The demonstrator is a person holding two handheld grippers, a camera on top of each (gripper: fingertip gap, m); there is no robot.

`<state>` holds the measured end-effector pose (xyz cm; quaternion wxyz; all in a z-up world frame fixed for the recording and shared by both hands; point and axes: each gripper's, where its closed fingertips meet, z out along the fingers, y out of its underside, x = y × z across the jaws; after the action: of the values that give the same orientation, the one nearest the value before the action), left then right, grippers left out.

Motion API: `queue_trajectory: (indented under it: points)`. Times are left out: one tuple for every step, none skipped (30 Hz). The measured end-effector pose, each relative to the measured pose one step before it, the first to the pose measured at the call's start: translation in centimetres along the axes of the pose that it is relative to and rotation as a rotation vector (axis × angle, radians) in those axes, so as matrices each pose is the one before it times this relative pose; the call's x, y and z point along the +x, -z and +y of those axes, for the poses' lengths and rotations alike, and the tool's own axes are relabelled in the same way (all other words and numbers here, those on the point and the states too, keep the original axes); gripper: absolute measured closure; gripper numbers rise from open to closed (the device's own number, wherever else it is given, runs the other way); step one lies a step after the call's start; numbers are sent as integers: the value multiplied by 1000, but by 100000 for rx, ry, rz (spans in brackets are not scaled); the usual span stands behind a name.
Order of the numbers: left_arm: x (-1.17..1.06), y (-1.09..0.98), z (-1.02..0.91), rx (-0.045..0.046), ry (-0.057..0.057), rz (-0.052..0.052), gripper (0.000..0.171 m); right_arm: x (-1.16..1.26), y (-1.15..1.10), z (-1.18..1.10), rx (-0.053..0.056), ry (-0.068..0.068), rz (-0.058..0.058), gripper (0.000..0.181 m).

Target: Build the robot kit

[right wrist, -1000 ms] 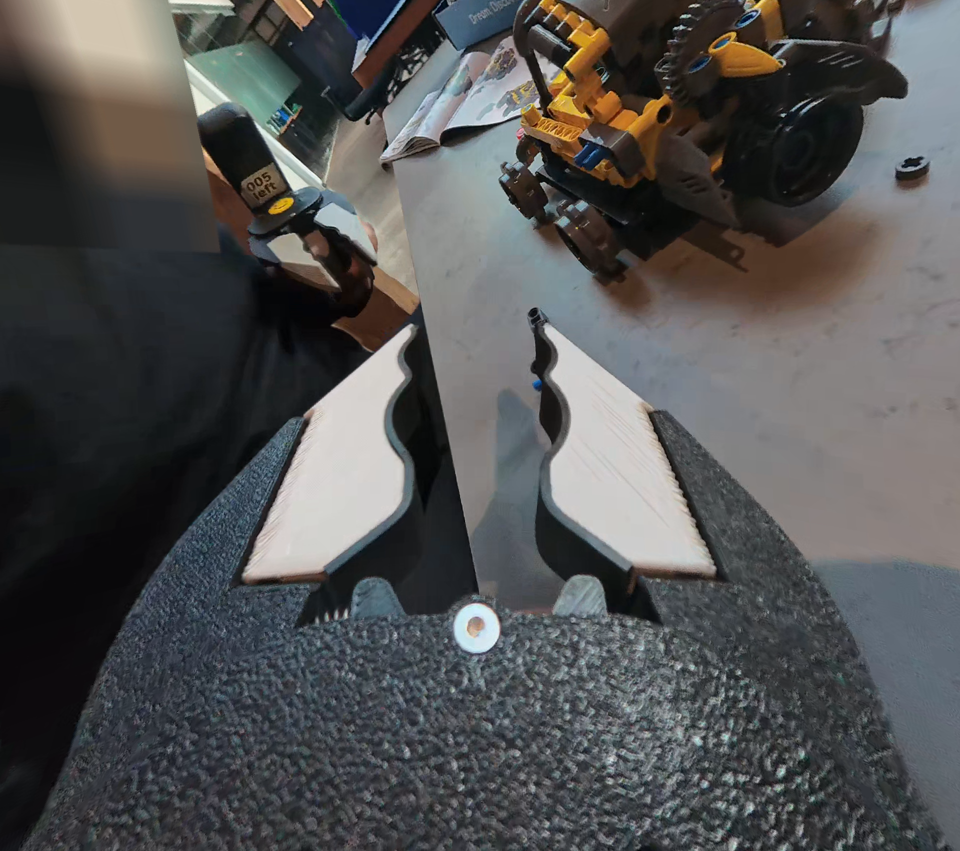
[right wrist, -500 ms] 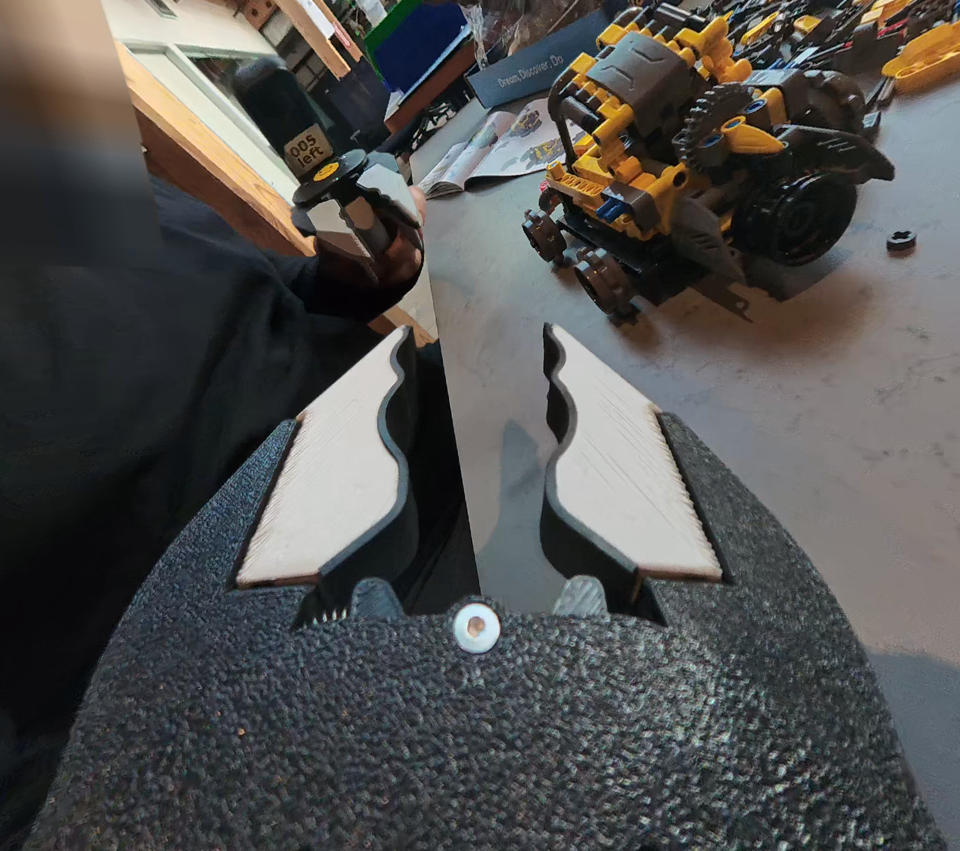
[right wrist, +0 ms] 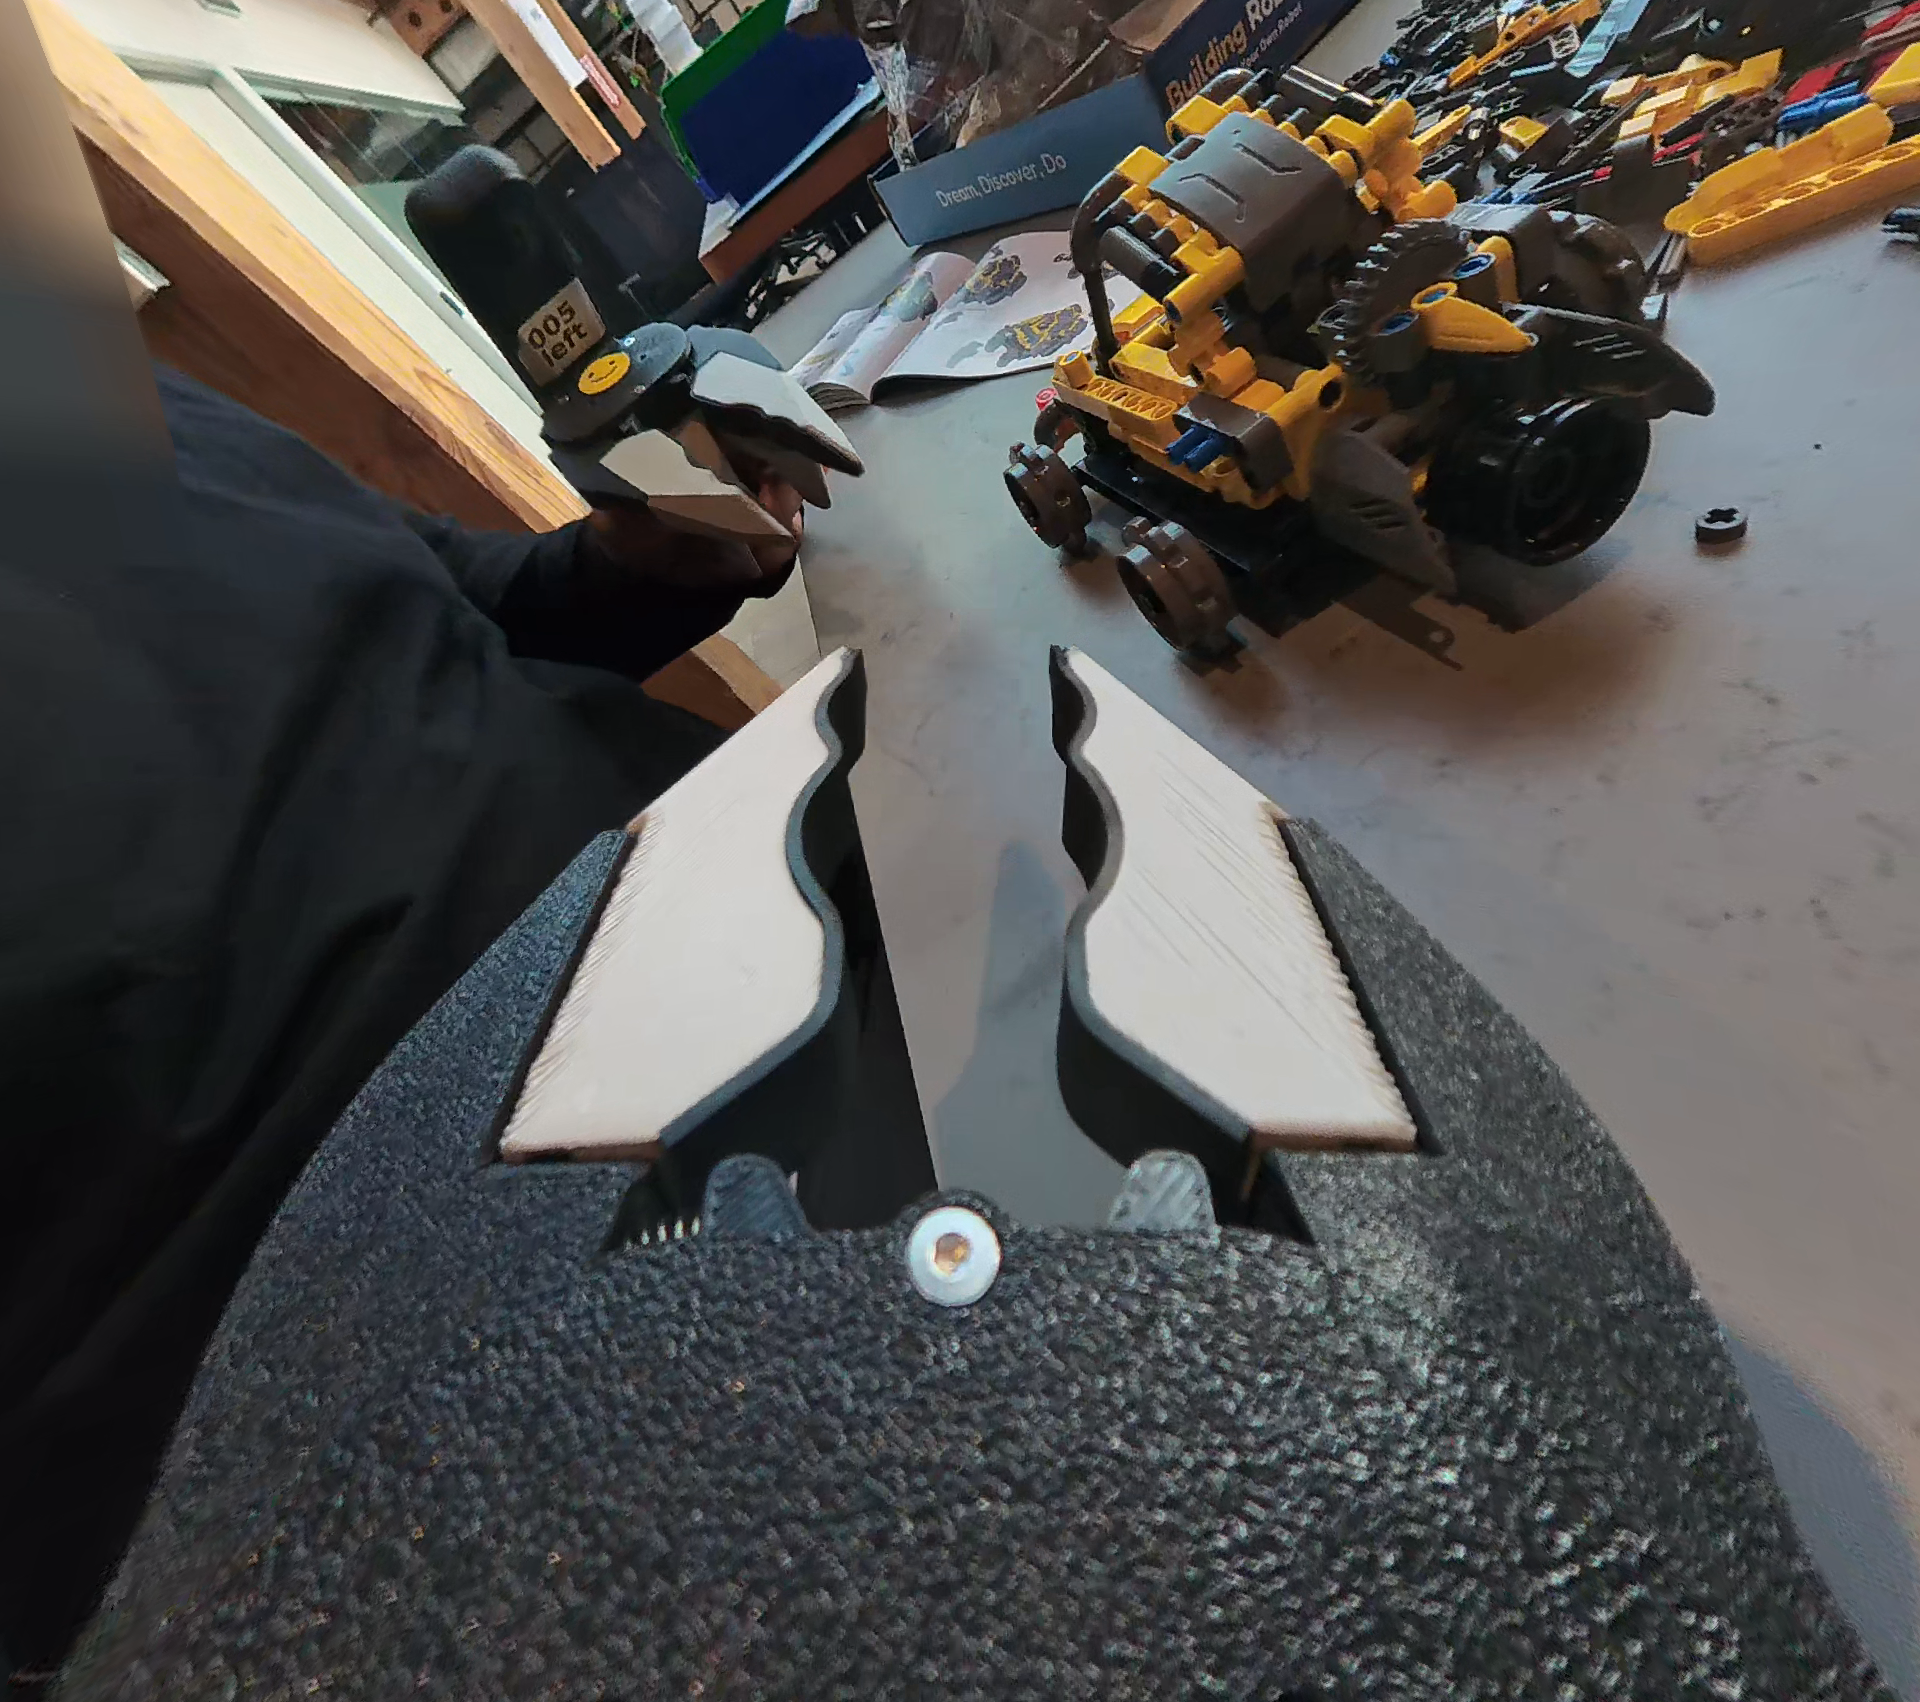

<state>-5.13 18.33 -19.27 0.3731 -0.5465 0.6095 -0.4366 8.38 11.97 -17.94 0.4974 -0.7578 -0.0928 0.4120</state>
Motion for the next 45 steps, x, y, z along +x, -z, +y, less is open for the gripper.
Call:
queue_trajectory:
  points:
    - [-76,-2,124,-337,-544,-765,142,-6,24,-32,269,50,32,146]
    - [-12,5,59,-25,-468,-369,143,-3,4,-24,136,-194,-143,146]
    - [37,-26,63,-71,-504,-119,143,-3,10,-8,30,-264,-228,146]
    - [15,-45,99,-355,-504,-169,143,7,-3,3,-9,-276,-183,146]
    - [12,-83,131,-584,-452,-183,144,-9,-13,12,-129,-191,-122,146]
    - [-8,-82,128,-658,-385,-279,144,-16,-13,20,-134,-34,-168,146]
    - [-6,-82,95,-562,-382,-270,144,-35,6,-7,27,52,-196,146]
    - [19,-67,79,-470,-400,-173,145,-29,7,-2,85,30,-144,146]
    - [5,-67,77,-461,-412,-192,146,-22,12,-22,147,48,-111,146]
    - [22,-52,63,-390,-440,-220,146,-14,17,-21,173,81,-31,146]
    - [20,-43,48,-228,-462,-170,147,3,4,-12,61,24,90,146]
    - [34,-19,18,-69,-424,-112,148,18,-14,15,-100,35,164,146]
    - [14,-22,9,10,-286,-109,148,12,-12,22,-193,129,278,146]
    - [-2,-12,9,-34,-119,-94,149,-16,-26,24,-268,198,135,146]
    - [-17,-26,24,-114,49,-58,149,-19,-16,47,-430,-28,107,145]
    - [-15,-14,33,-146,186,-46,149,83,-6,194,-1281,-416,648,145]
    - [-14,-16,13,-68,156,-22,149,159,20,482,-2771,-79,1349,145]
    - [16,11,11,32,-88,71,149,296,51,699,-3983,874,2538,144]
    - [48,3,16,44,-319,128,149,389,90,677,-4095,1710,3723,144]
    - [33,2,15,42,-412,-7,150,418,120,530,-3480,2280,4457,143]
    - [11,2,15,35,-422,-229,150,230,130,376,-2673,2803,3427,142]
    - [13,-1,23,-53,-424,-204,150,58,130,240,-1923,2301,2200,142]
    - [21,-7,24,-90,-380,-163,151,33,127,162,-1659,1344,1385,142]
    - [16,-2,20,-26,-323,-164,151,34,98,109,-1516,728,848,142]
    - [27,6,20,-6,-326,-94,151,98,50,74,-1256,552,942,142]
    - [49,3,30,-107,-402,38,151,78,-29,23,-729,452,616,142]
    - [63,-5,46,-200,-497,50,151,111,-128,102,-1153,-1,652,142]
    - [34,-16,37,-167,-552,-124,151,146,-210,208,-1837,87,973,142]
    - [23,-12,31,-113,-569,-271,152,63,-302,185,-1681,636,850,142]
    - [11,-25,32,-167,-534,-289,152,-13,-366,154,-1765,960,580,144]
    - [12,-27,41,-255,-446,-253,153,1,-405,169,-2252,1109,820,146]
    - [4,-24,29,-227,-352,-274,153,-25,-454,116,-2397,1336,797,148]
    - [-6,-20,22,-133,-296,-248,154,-181,-484,-80,-1606,759,-134,151]
    - [-1,-19,8,-90,-209,-173,154,-356,-539,-258,-937,-235,-1560,155]
    - [0,-13,19,-144,-104,-77,154,-353,-544,-286,-993,-270,-1497,158]
    - [22,-13,19,-150,-95,76,154,-349,-521,-324,-729,381,-1200,159]
    - [35,14,16,-16,-176,170,154,-462,-453,-296,-830,1326,-1490,159]
    - [50,20,-2,133,-265,95,154,-254,-309,-216,-959,2677,142,159]
    - [22,16,-9,183,-312,-83,154,170,-103,-108,-996,3230,2794,159]
    - [-1,3,-7,115,-318,-222,154,324,93,16,-1102,1949,3199,157]
    - [1,-8,16,-56,-295,-283,155,179,265,106,-685,195,1529,155]
    - [-9,-31,28,-226,-240,-210,155,78,388,61,474,-752,342,154]
    - [0,-28,34,-260,-146,-123,155,108,459,1,1386,-761,411,154]
    - [-12,-13,20,-144,-22,-135,155,258,450,3,1514,-688,1193,154]
    - [-27,-14,1,-47,73,-145,156,284,368,-3,1234,-810,1292,154]
